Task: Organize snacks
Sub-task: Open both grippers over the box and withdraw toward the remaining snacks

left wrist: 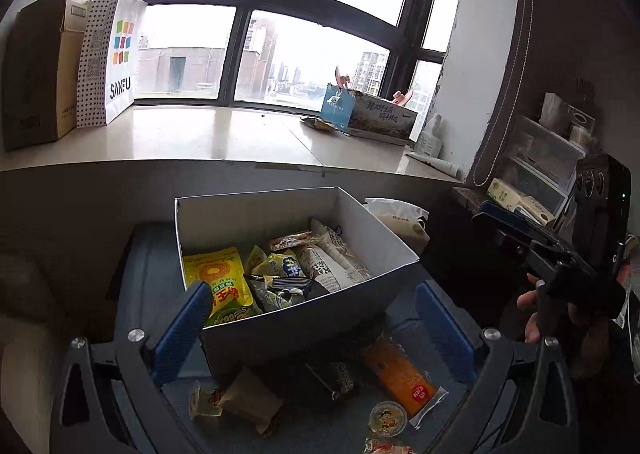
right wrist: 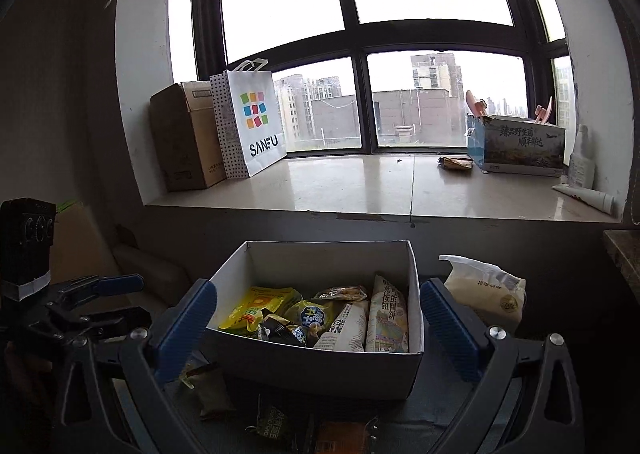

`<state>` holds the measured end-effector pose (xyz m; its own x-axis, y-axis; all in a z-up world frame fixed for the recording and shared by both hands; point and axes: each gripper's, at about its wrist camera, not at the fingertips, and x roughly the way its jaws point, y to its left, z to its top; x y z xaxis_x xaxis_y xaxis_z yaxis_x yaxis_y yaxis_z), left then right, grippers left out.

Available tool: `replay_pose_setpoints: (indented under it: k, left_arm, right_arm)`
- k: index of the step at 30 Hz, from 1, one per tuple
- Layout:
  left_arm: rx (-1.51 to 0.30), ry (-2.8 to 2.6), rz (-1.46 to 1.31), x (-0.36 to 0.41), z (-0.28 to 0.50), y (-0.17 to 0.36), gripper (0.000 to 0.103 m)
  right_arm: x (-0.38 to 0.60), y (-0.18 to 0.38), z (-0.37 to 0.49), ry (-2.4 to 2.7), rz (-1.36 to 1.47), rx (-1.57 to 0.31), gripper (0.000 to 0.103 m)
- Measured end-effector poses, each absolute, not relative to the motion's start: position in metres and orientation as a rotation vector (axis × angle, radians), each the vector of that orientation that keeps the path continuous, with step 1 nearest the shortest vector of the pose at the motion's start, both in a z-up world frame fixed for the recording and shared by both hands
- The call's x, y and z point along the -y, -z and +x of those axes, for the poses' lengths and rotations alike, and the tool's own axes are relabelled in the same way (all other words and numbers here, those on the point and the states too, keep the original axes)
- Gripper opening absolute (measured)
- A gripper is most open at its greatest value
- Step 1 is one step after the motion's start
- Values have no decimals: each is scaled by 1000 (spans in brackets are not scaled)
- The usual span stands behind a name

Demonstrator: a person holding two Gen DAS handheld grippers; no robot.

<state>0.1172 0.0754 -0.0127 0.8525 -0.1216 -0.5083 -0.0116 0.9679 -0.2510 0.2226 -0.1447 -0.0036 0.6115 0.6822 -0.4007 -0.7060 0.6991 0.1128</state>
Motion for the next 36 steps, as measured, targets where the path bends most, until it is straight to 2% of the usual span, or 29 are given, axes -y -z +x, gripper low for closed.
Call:
replay_pose_setpoints:
  k: [10,19,36]
  left_arm:
    - [-582,150,-206,-28,63,34,103]
    - [-580,162,-219,-16,22,52,103]
    - [-615,146,-257,-13,15,73,103]
  right_arm:
    - [201,47,146,-762,-167,-442,103]
    - [250,79,114,-711,-109,-516,103]
    - [188,134,118,-854,-269,-691,103]
